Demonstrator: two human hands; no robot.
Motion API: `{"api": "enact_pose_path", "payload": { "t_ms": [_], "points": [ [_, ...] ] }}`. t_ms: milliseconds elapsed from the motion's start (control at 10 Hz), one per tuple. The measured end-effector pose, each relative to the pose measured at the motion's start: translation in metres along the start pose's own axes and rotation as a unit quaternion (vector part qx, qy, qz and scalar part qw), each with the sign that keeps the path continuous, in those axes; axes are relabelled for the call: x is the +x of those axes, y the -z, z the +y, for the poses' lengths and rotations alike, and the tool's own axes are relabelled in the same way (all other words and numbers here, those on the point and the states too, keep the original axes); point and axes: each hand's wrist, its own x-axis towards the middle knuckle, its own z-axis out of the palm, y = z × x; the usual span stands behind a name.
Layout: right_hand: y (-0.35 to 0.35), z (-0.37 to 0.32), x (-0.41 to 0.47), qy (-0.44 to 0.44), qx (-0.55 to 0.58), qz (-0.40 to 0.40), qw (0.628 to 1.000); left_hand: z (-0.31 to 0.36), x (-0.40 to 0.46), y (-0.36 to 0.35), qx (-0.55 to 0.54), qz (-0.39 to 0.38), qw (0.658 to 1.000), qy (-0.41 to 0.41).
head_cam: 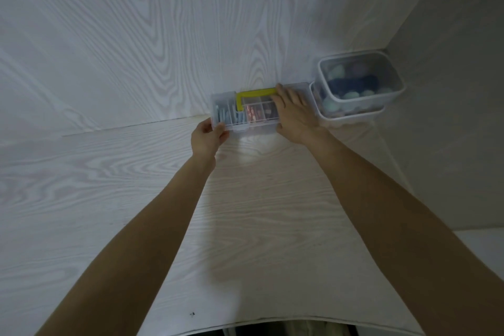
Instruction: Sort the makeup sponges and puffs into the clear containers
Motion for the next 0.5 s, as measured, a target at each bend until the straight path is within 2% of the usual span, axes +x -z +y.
{"api": "enact_pose_path", "payload": {
  "t_ms": [200, 300, 400, 500],
  "points": [
    [-0.006, 0.004, 0.001, 0.012, 0.016, 0.049, 0.999, 0.000, 0.000, -0.001, 0.008, 0.012, 1.000, -0.008],
    [-0.007, 0.006, -0.001, 0.011, 0.023, 0.062, 0.998, 0.003, 0.000, -0.001, 0.046, 0.014, 0.999, -0.009],
    [0.002, -0.004, -0.012, -0.001, 0.039, 0.063, 0.997, 0.006, 0.000, 0.002, 0.138, 0.002, 0.990, -0.015],
    [0.011, -0.017, -0.026, -0.008, 0.054, 0.109, 0.993, 0.014, -0.001, 0.010, 0.283, -0.007, 0.958, -0.034]
  ]
}}
